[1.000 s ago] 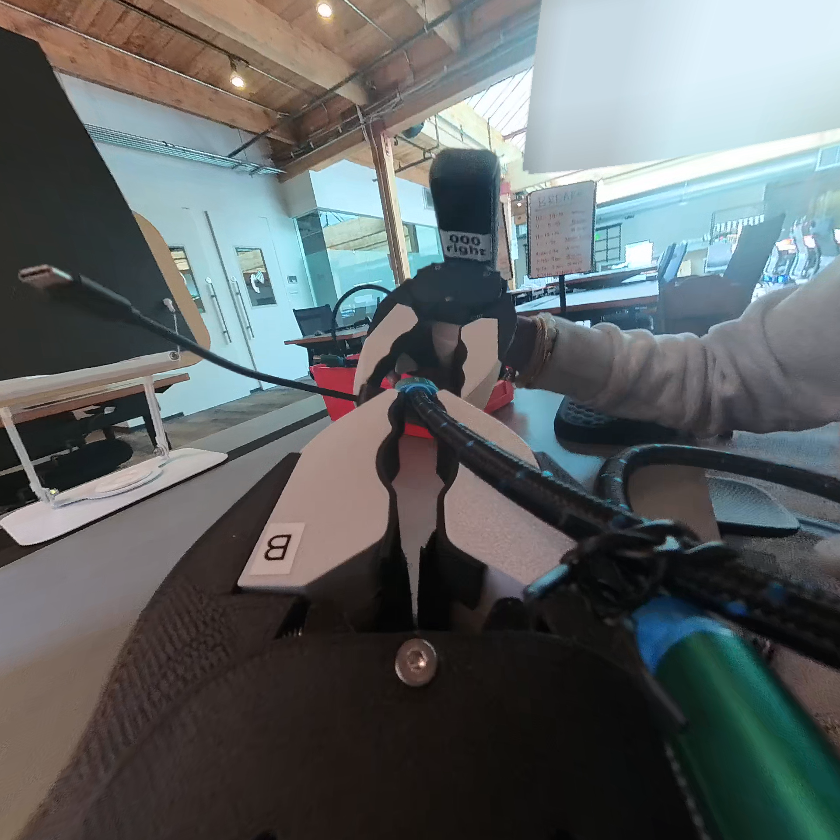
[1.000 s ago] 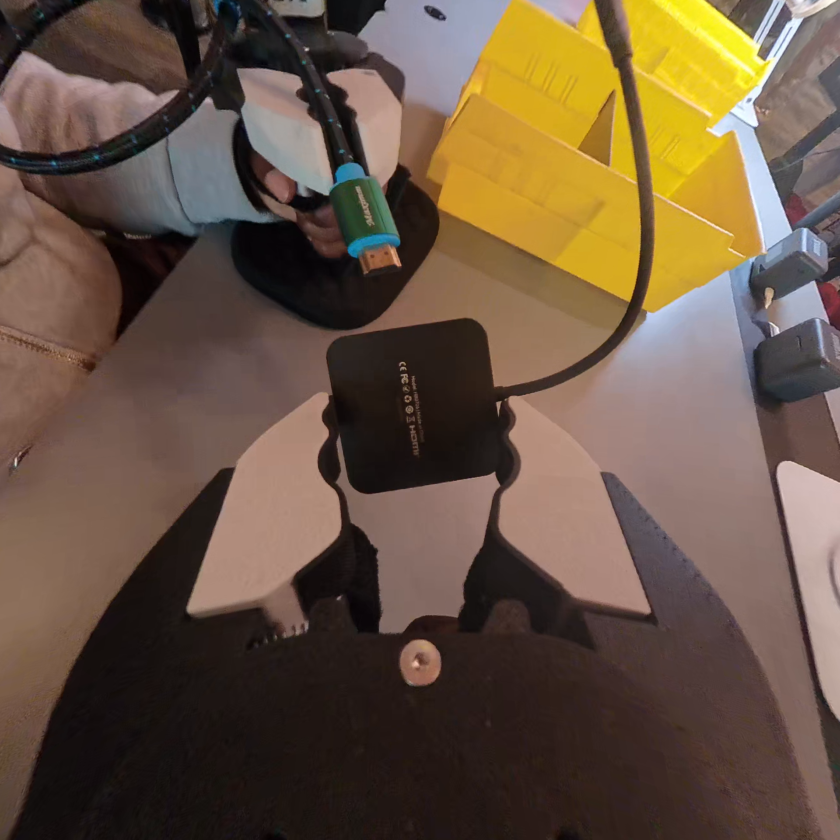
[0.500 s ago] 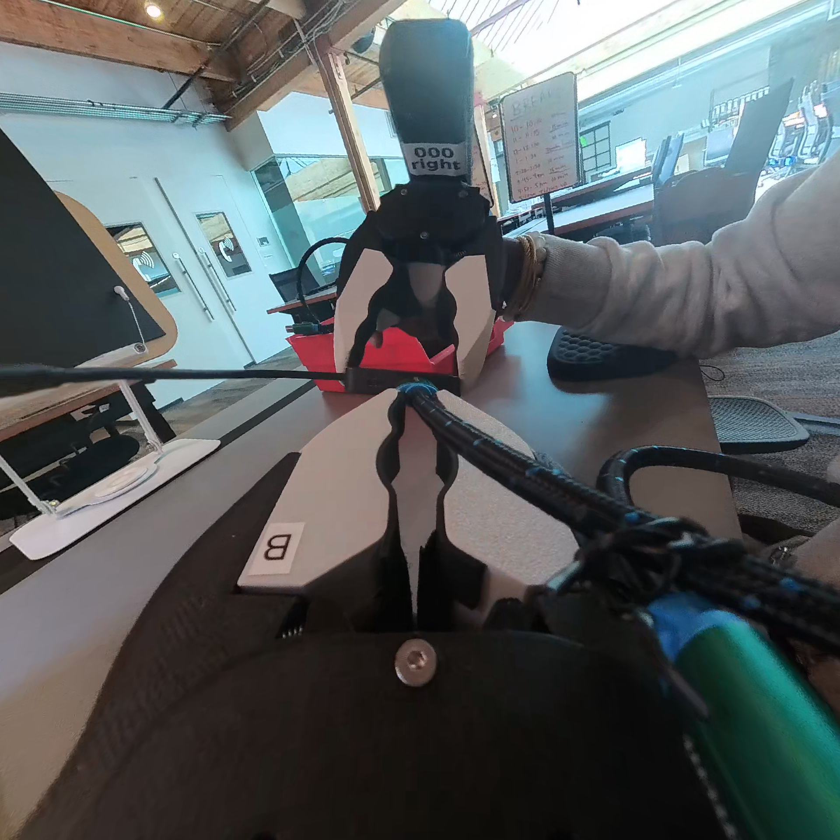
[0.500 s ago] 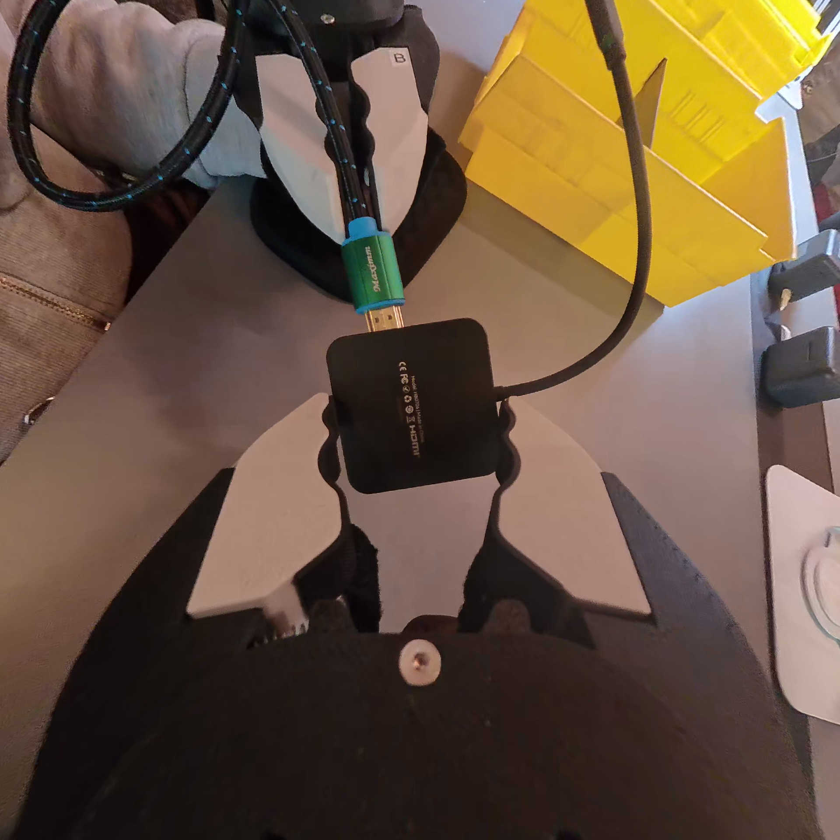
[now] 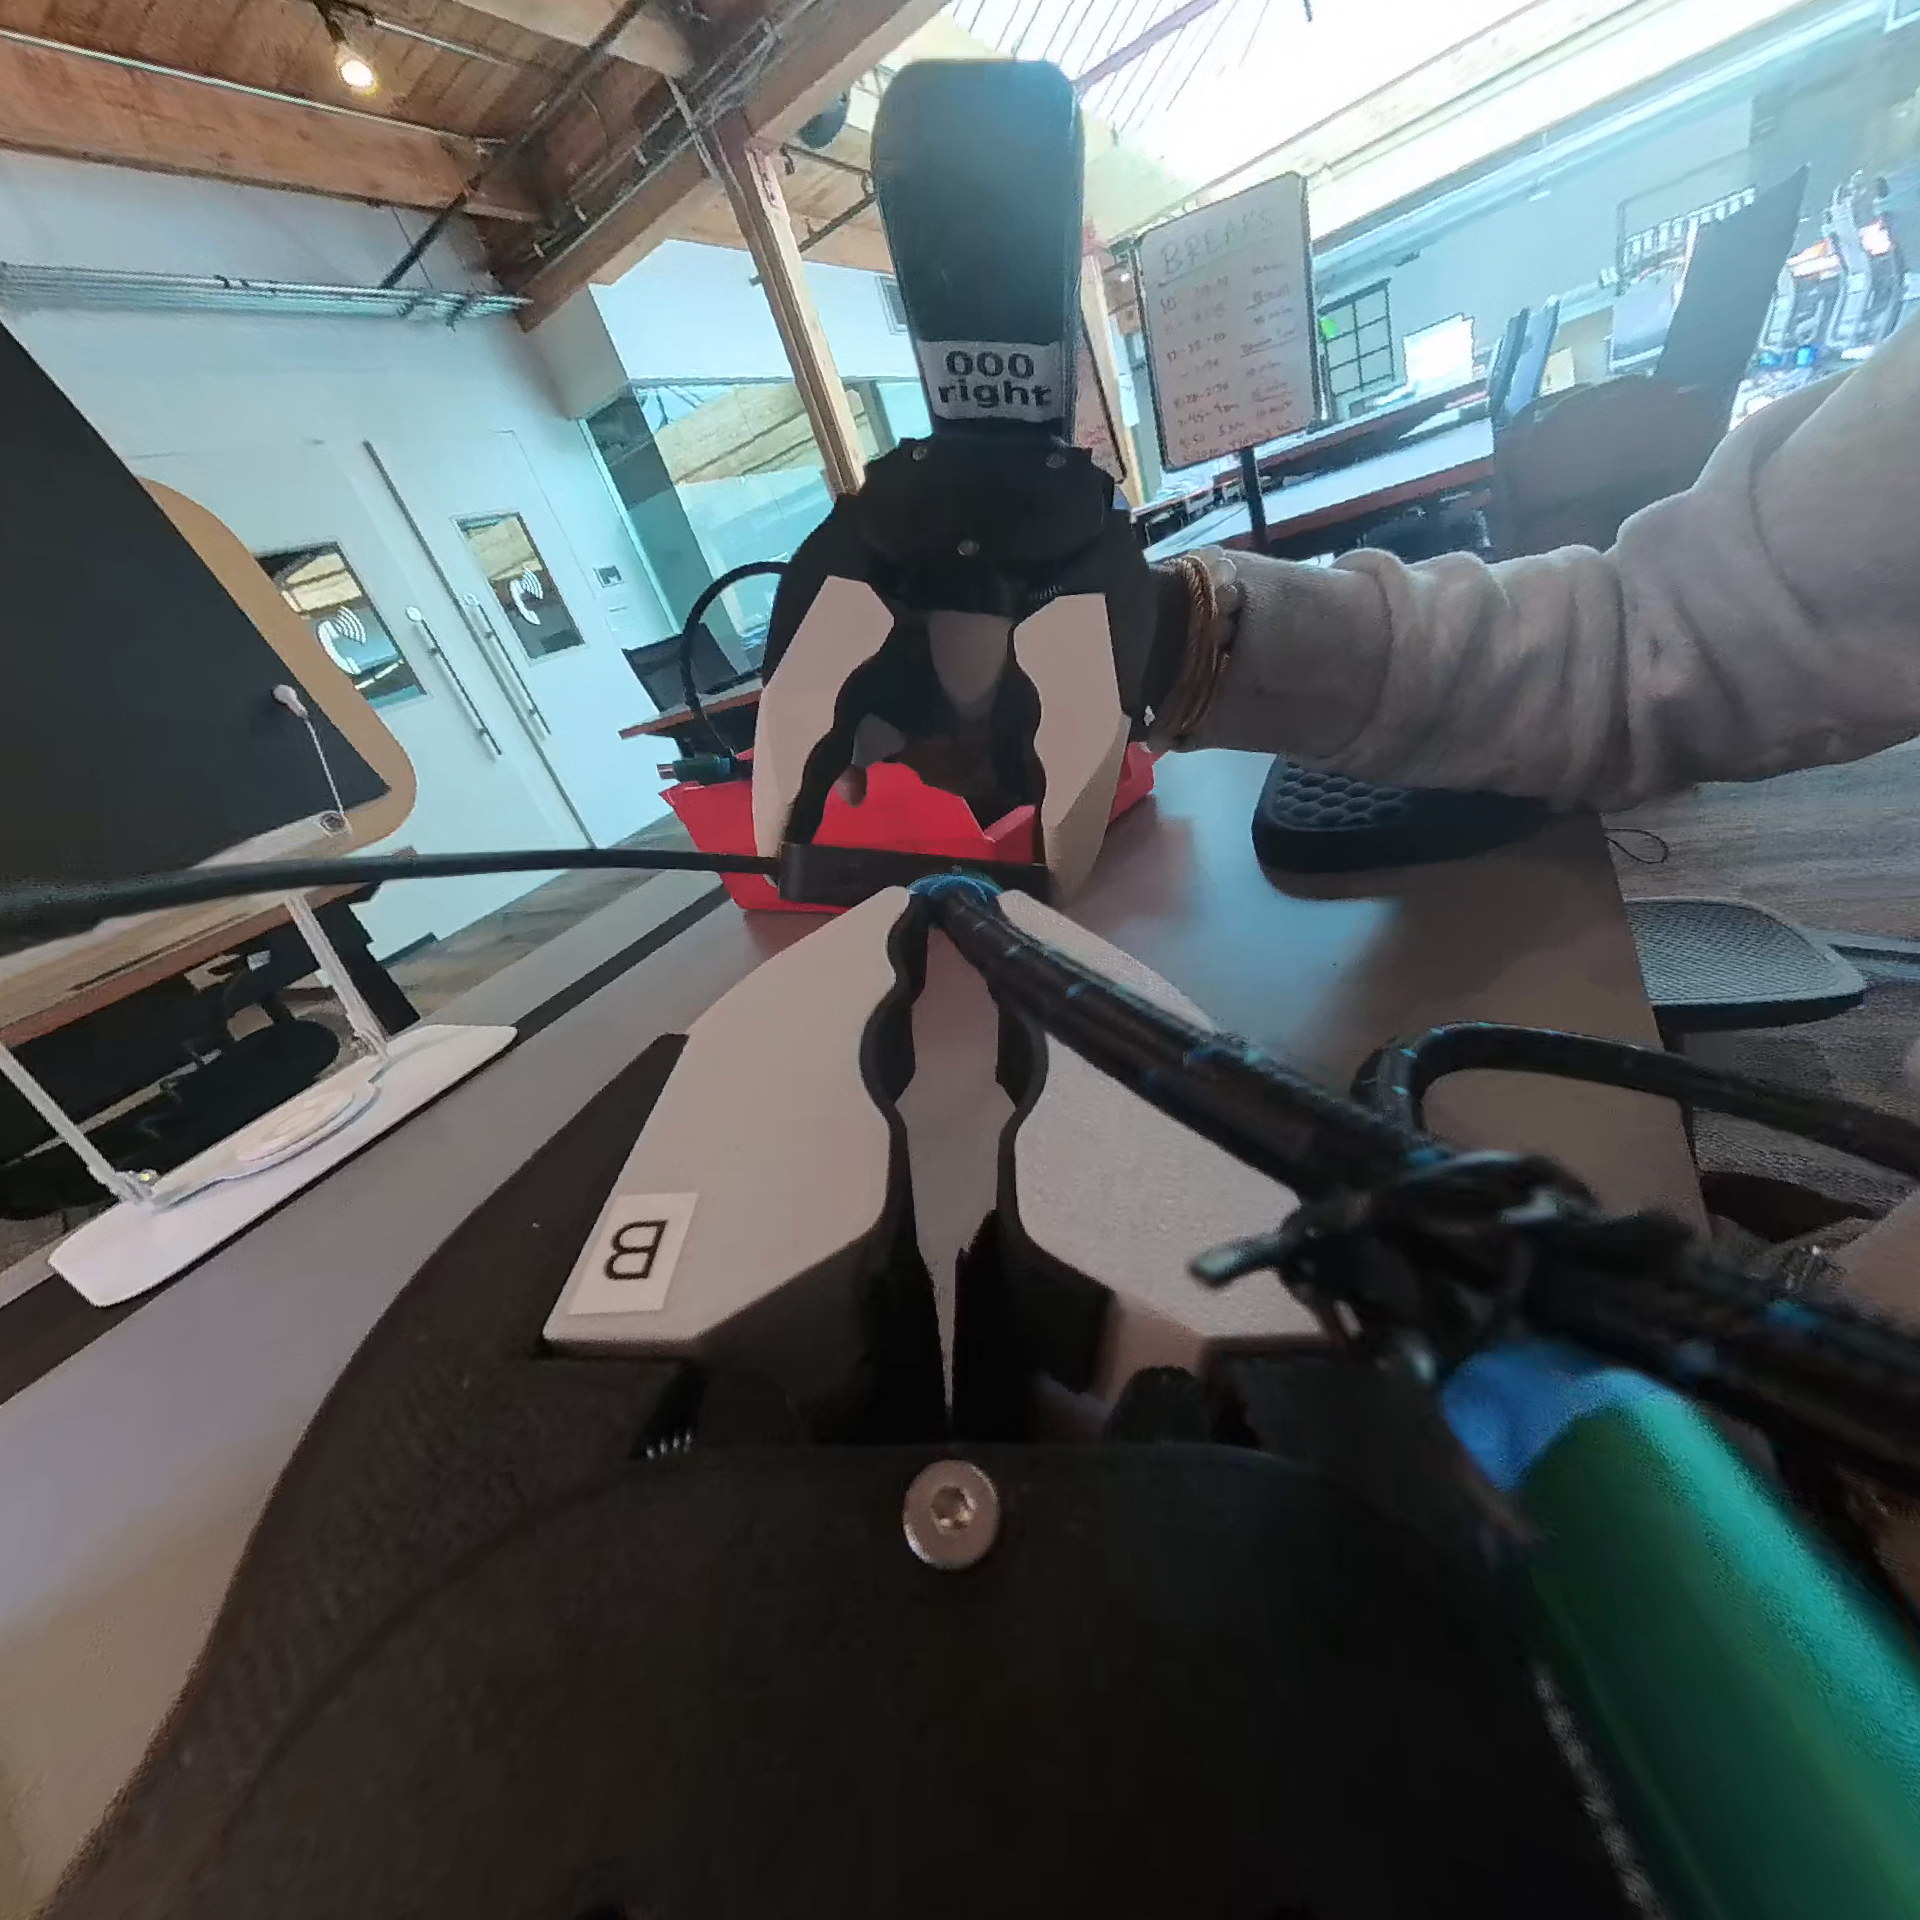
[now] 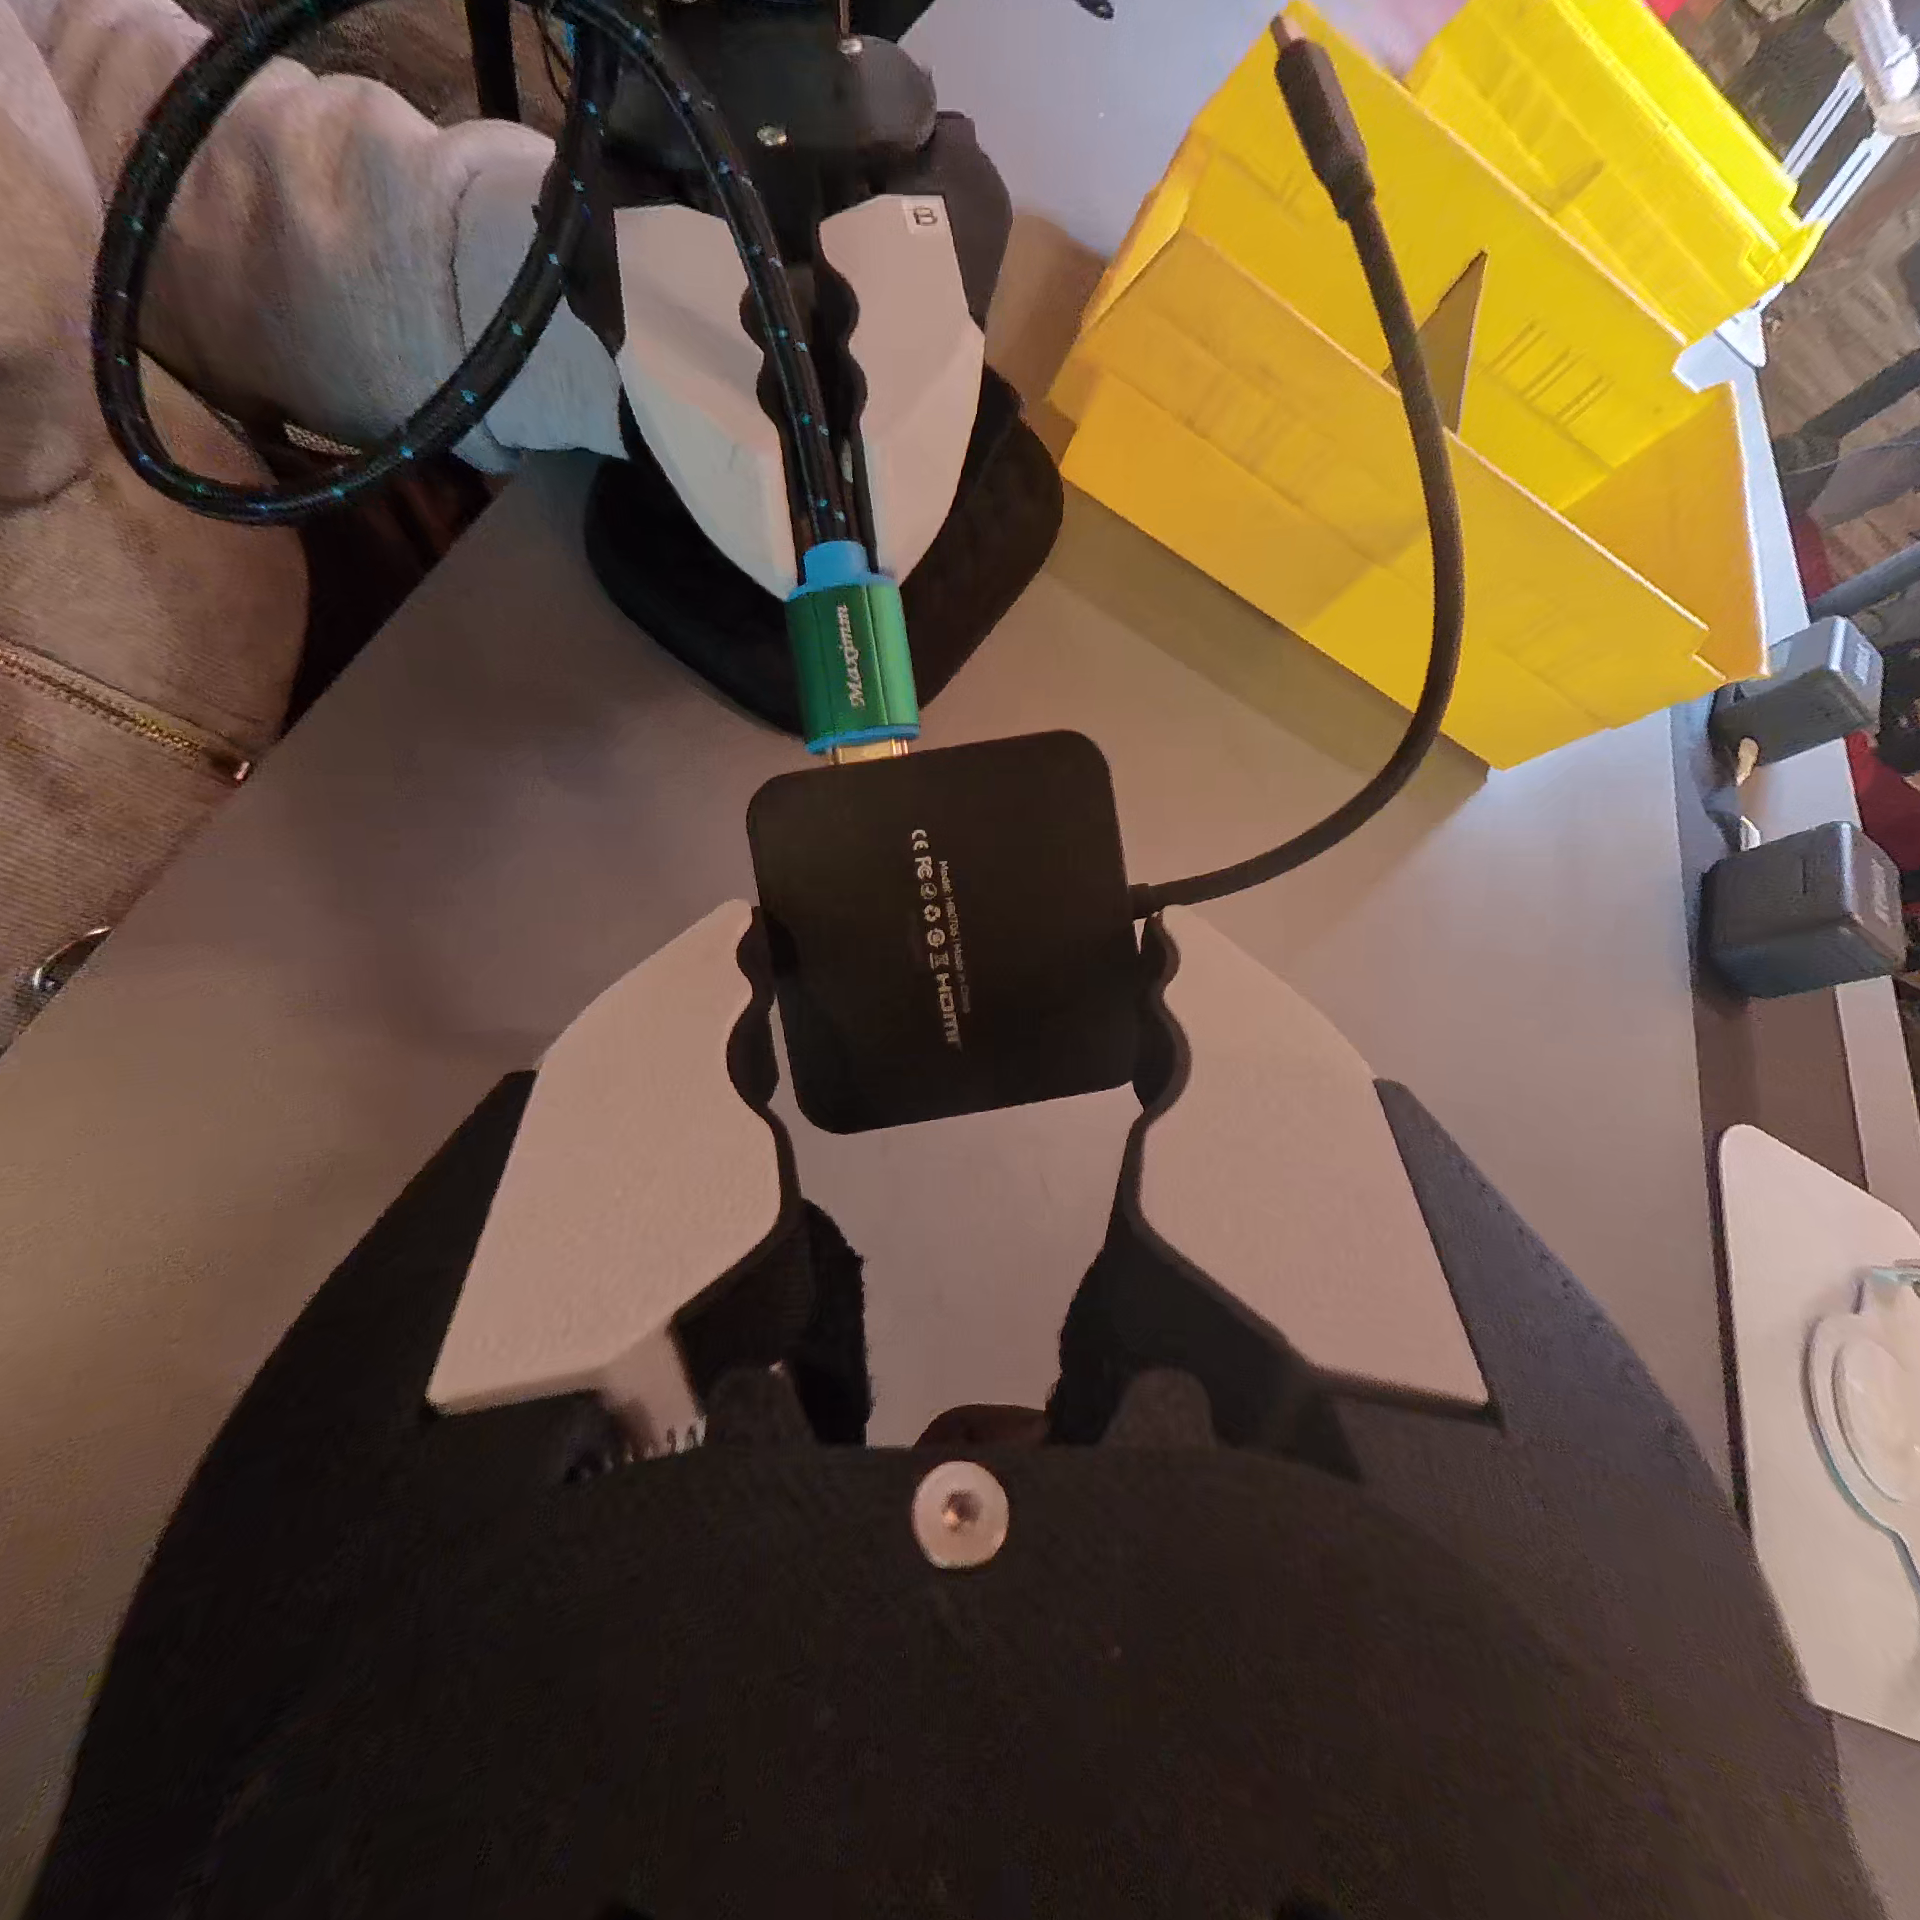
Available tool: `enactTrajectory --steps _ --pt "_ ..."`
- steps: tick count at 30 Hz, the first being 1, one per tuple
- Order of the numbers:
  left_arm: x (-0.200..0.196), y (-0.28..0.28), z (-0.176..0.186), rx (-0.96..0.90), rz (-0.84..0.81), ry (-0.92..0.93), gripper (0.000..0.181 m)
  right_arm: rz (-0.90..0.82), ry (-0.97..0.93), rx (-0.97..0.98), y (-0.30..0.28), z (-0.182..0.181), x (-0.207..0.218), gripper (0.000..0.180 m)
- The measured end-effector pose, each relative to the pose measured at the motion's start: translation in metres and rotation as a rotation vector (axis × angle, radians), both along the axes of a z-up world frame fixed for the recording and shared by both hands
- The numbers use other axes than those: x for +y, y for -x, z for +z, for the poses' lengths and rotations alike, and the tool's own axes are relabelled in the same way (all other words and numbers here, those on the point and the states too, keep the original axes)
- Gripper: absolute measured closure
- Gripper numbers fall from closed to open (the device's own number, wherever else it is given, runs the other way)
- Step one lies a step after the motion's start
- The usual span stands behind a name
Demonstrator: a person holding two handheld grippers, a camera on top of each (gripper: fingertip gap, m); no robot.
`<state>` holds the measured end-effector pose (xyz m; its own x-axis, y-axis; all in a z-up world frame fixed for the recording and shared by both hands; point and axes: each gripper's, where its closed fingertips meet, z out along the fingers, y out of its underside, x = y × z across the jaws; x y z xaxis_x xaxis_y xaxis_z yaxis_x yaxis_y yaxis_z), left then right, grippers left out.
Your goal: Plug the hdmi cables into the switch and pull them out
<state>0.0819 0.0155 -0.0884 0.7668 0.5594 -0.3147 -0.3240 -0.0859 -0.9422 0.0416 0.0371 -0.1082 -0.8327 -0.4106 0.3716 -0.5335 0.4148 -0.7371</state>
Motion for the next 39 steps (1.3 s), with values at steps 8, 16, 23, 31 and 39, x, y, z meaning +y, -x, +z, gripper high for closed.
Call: enactTrajectory --steps 8,16,23,31,39 --pt "-0.002 0.001 0.002 0.0 0.0 -0.024 0.171 0.0 0.054 -0.01 -0.001 0.008 -0.004 0.112" --pt "-0.003 0.003 0.001 -0.03 -0.009 -0.038 0.171 -0.01 0.062 -0.002 -0.001 0.008 -0.006 0.112" --pt "-0.026 0.015 0.02 -0.043 0.072 -0.227 0.15 -0.062 0.172 0.011 0.006 0.023 -0.015 0.111" --pt "-0.073 0.031 0.039 0.035 0.301 -0.456 0.136 -0.328 0.462 0.164 0.058 0.115 0.013 0.111" --pt "-0.072 0.034 0.036 0.021 0.305 -0.45 0.136 -0.784 0.678 0.185 0.14 0.23 0.118 0.111"
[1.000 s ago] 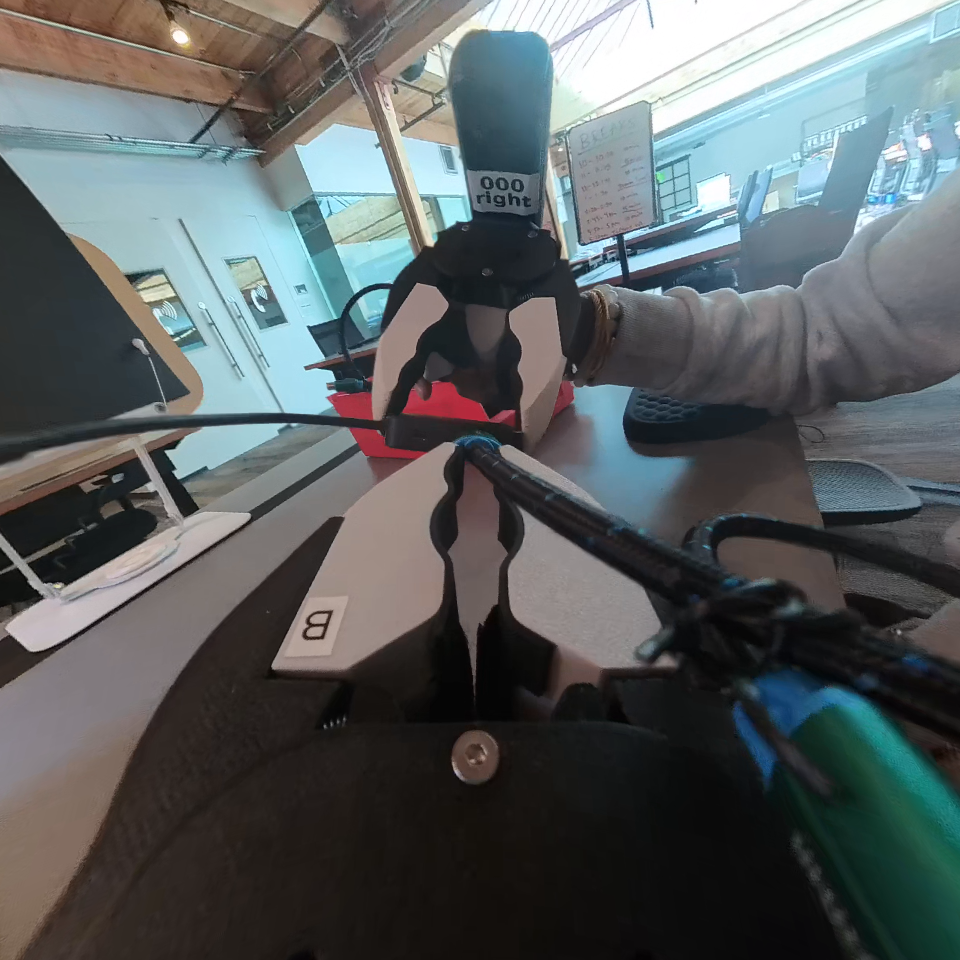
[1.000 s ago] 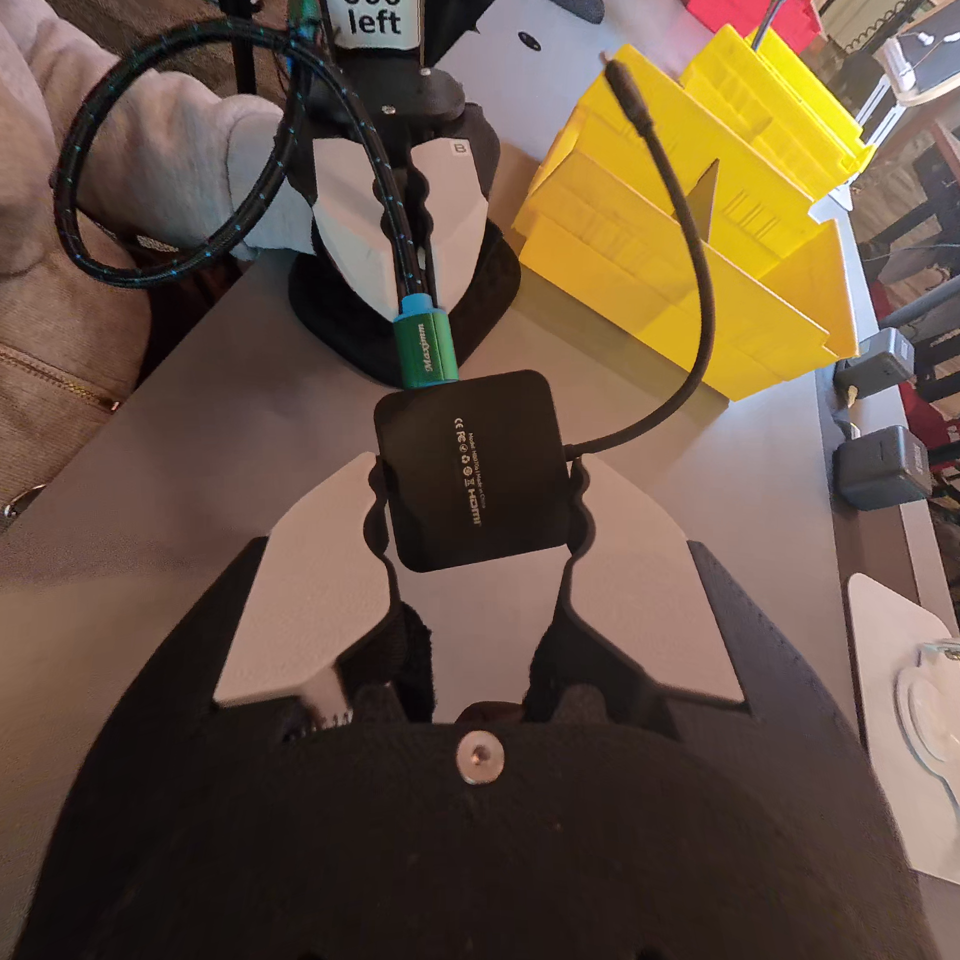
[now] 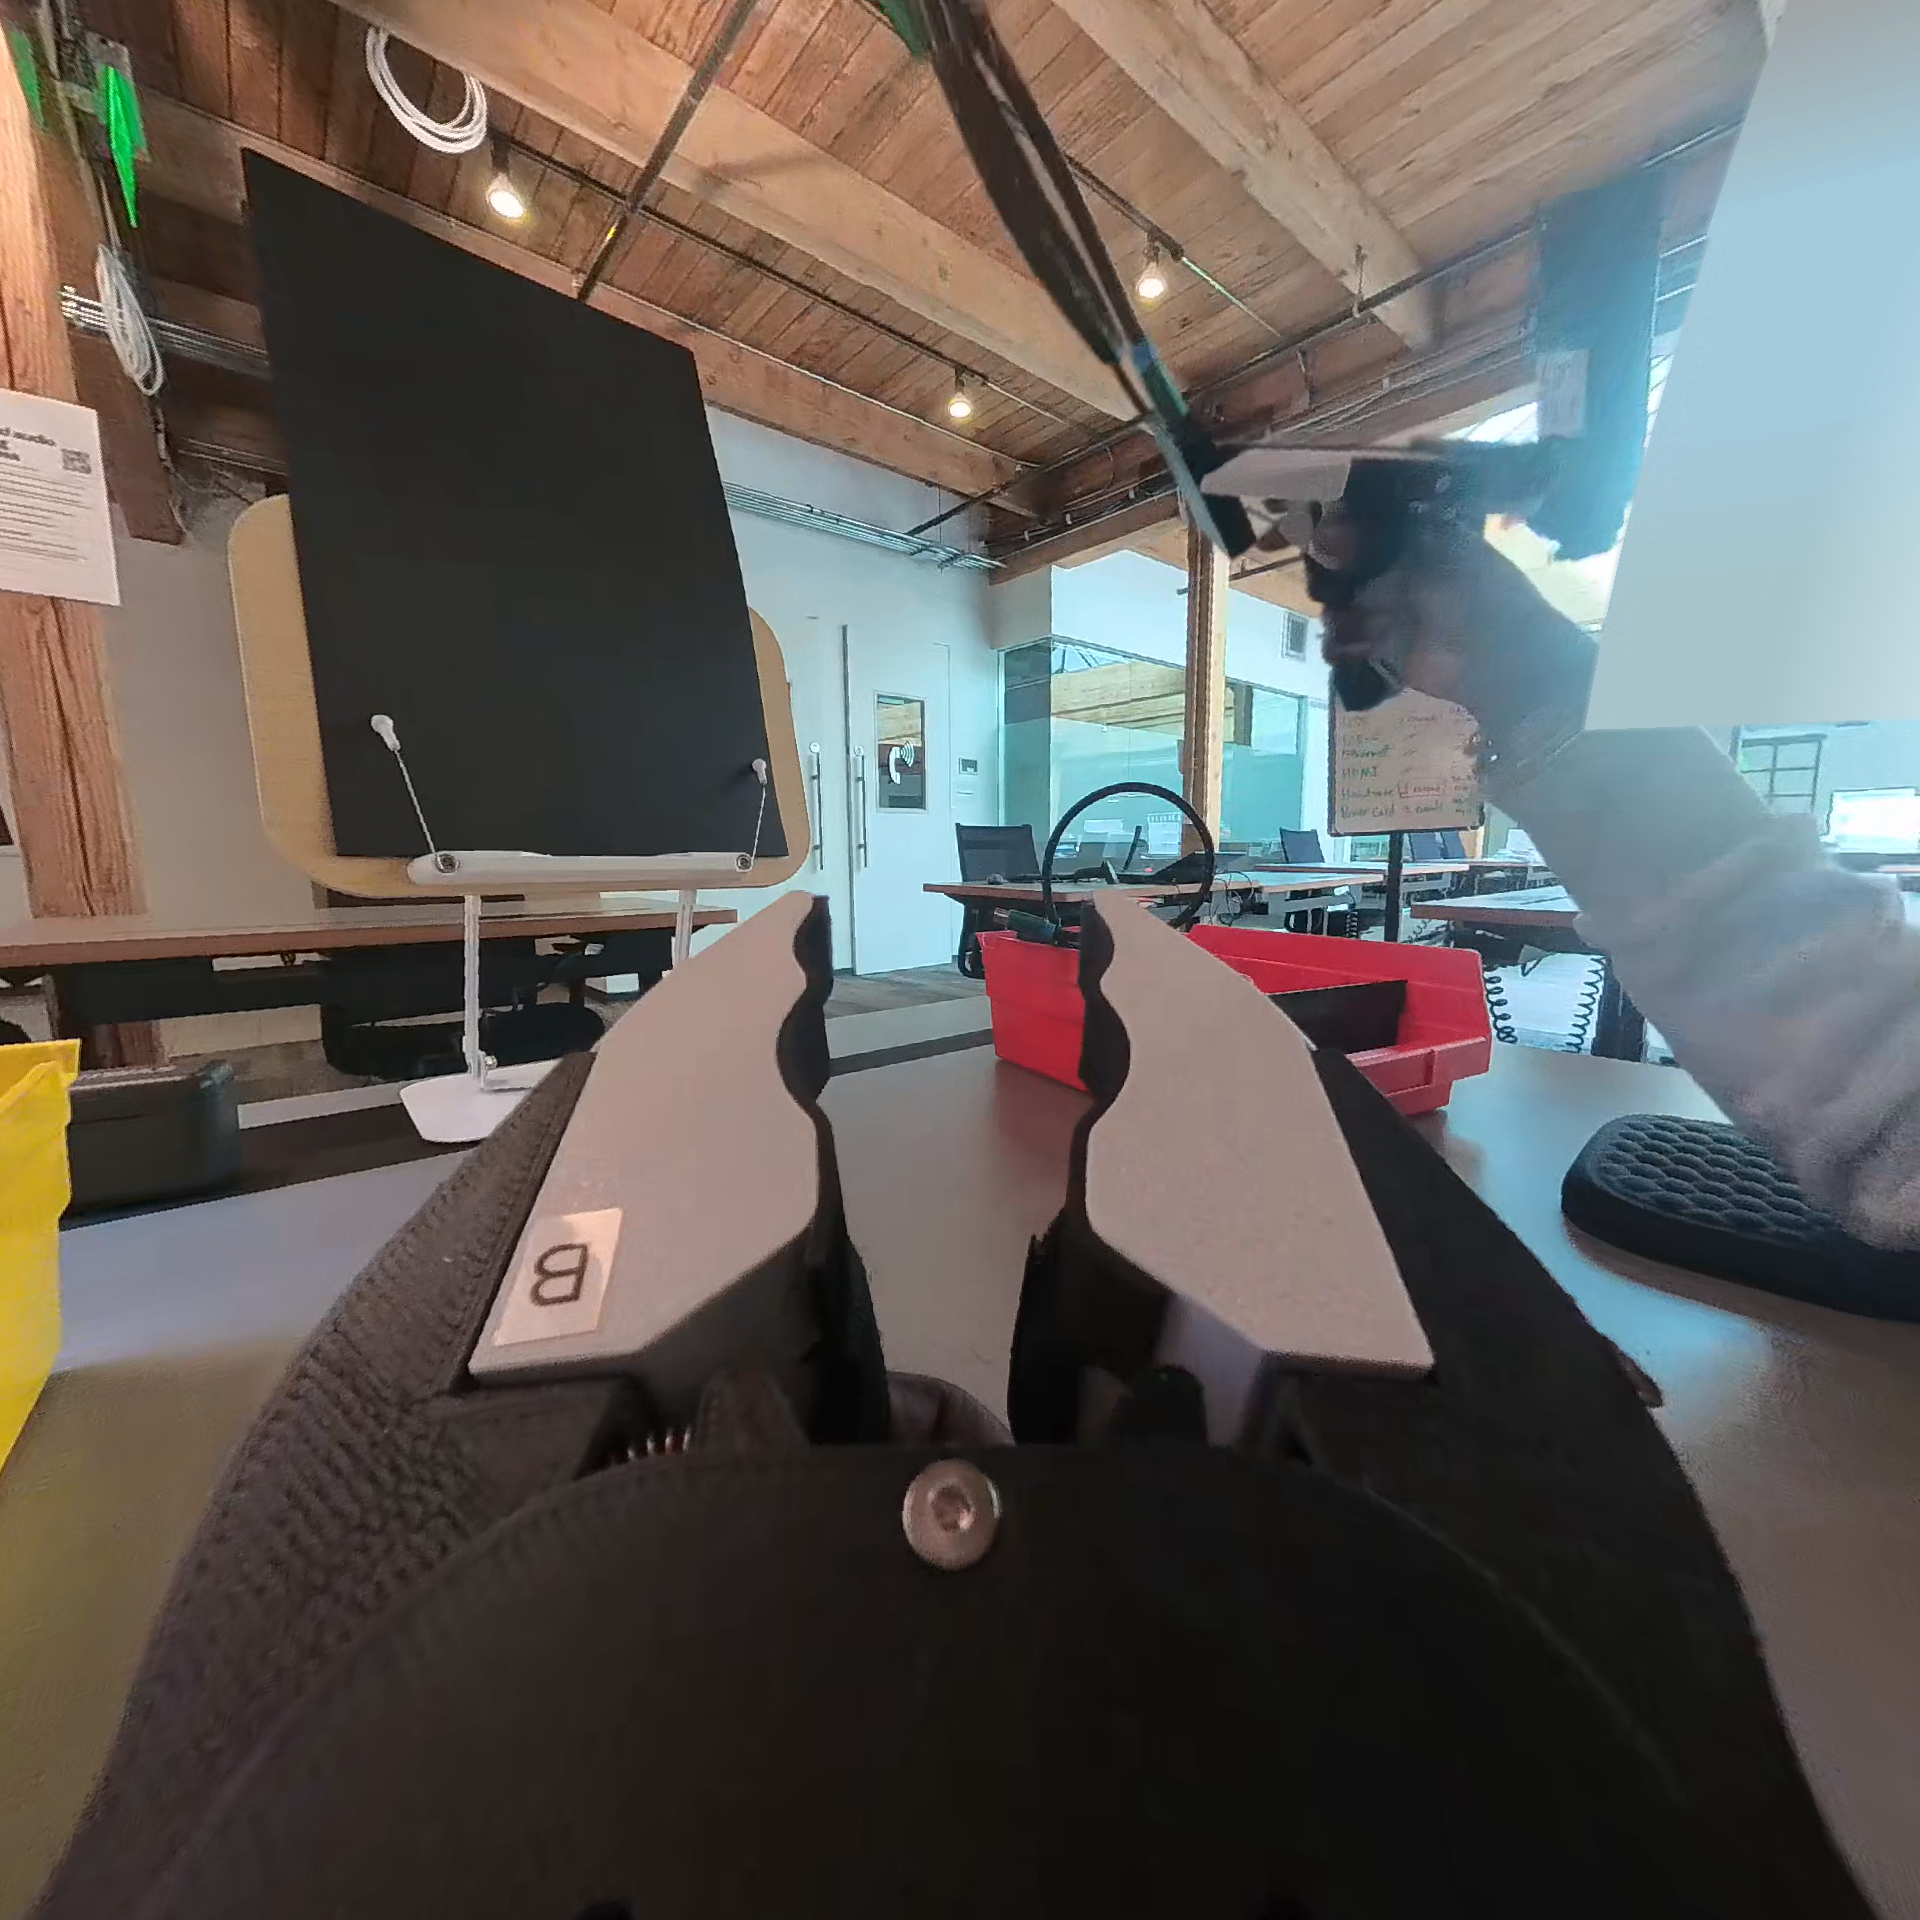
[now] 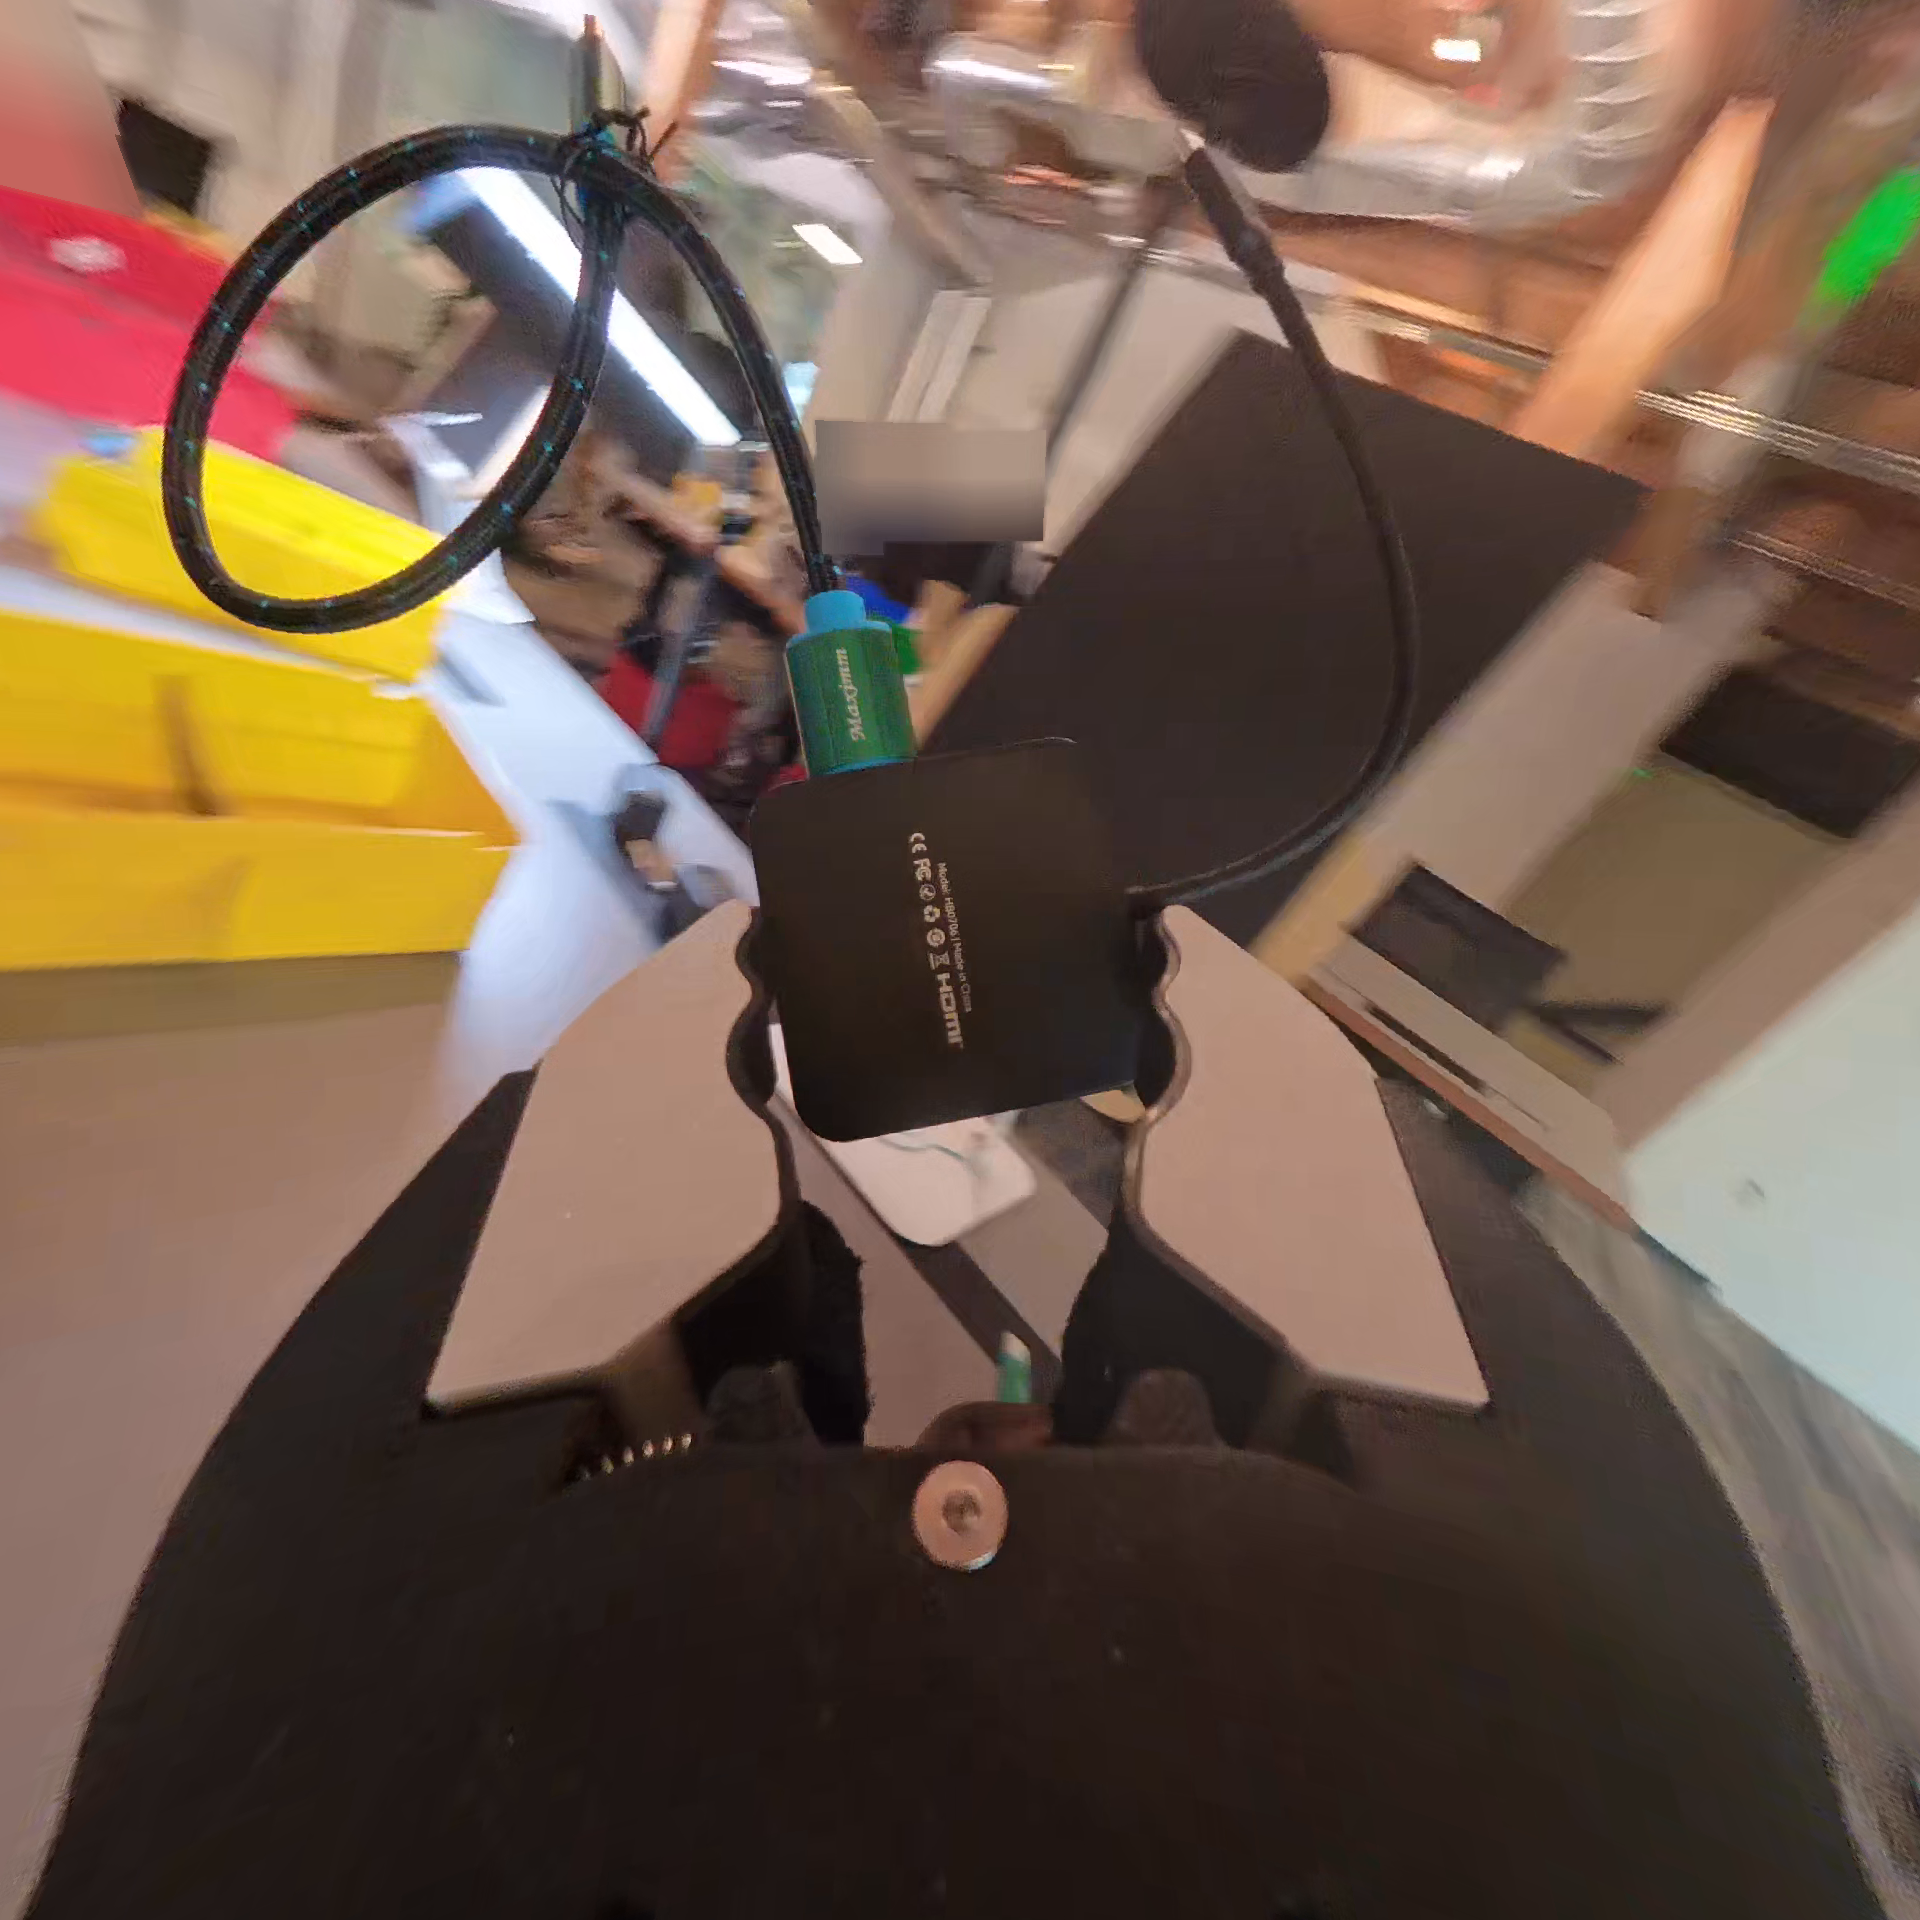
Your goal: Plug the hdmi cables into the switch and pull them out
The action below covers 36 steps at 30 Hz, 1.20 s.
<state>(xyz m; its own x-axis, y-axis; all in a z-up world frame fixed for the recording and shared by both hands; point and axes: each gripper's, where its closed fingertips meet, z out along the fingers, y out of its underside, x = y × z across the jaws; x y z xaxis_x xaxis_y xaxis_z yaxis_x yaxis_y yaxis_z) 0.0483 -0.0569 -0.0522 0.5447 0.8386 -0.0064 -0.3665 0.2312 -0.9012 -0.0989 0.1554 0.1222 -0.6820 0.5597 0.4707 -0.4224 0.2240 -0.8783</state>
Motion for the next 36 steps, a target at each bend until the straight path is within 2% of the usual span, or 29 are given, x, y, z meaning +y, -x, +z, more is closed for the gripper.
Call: enactTrajectory --steps 4,8,12,16,17,18,20,21,23,25,26,27,30,31,32,36 --pt "-0.002 0.001 0.0 -0.012 -0.001 -0.019 0.137 -0.227 0.109 -0.138 0.054 -0.016 0.083 0.111" --pt "-0.003 0.0 0.0 -0.007 0.0 -0.025 0.138 -0.399 0.155 -0.271 0.081 -0.038 0.148 0.111" --pt "-0.003 0.002 -0.001 -0.017 -0.005 -0.026 0.139 -0.581 0.089 -0.31 0.09 -0.054 0.189 0.11" --pt "-0.002 0.001 -0.001 -0.014 -0.005 -0.023 0.139 -0.681 -0.015 -0.336 0.092 -0.069 0.209 0.112" --pt "-0.002 0.001 -0.001 -0.014 -0.005 -0.023 0.14 -0.672 -0.032 -0.349 0.092 -0.072 0.208 0.124" --pt "-0.003 0.001 -0.001 -0.015 -0.006 -0.024 0.14 -0.637 -0.016 -0.339 0.091 -0.071 0.204 0.17" --pt "-0.003 0.001 -0.001 -0.017 -0.007 -0.027 0.14 -0.559 0.064 -0.304 0.087 -0.061 0.195 0.179" --pt "-0.003 0.001 -0.001 -0.016 -0.006 -0.027 0.14 -0.507 0.033 -0.387 0.084 -0.072 0.188 0.179" --pt "-0.002 0.001 -0.001 -0.018 -0.007 -0.025 0.14 -0.492 -0.122 -0.633 0.083 -0.119 0.185 0.177" --pt "-0.002 0.001 -0.002 -0.019 -0.01 -0.019 0.14 -0.552 -0.195 -0.687 0.095 -0.145 0.197 0.166" --pt "-0.001 0.001 -0.002 -0.018 -0.009 -0.017 0.14 -0.574 -0.155 -0.683 0.102 -0.146 0.204 0.158" --pt "-0.001 0.001 -0.002 -0.016 -0.007 -0.016 0.14 -0.615 -0.096 -0.687 0.109 -0.145 0.215 0.149" --pt "0.0 0.0 -0.001 -0.013 -0.008 -0.008 0.14 -0.812 0.025 -0.706 0.12 -0.154 0.269 0.099" --pt "0.001 0.0 -0.002 -0.015 -0.01 -0.002 0.14 -0.844 0.065 -0.73 0.121 -0.163 0.286 0.09" --pt "0.002 0.001 -0.002 -0.018 -0.012 0.003 0.14 -0.815 0.119 -0.778 0.122 -0.175 0.295 0.089" --pt "0.003 0.001 -0.003 -0.019 -0.014 0.013 0.14 -0.396 0.419 -1.014 0.12 -0.212 0.289 0.121"
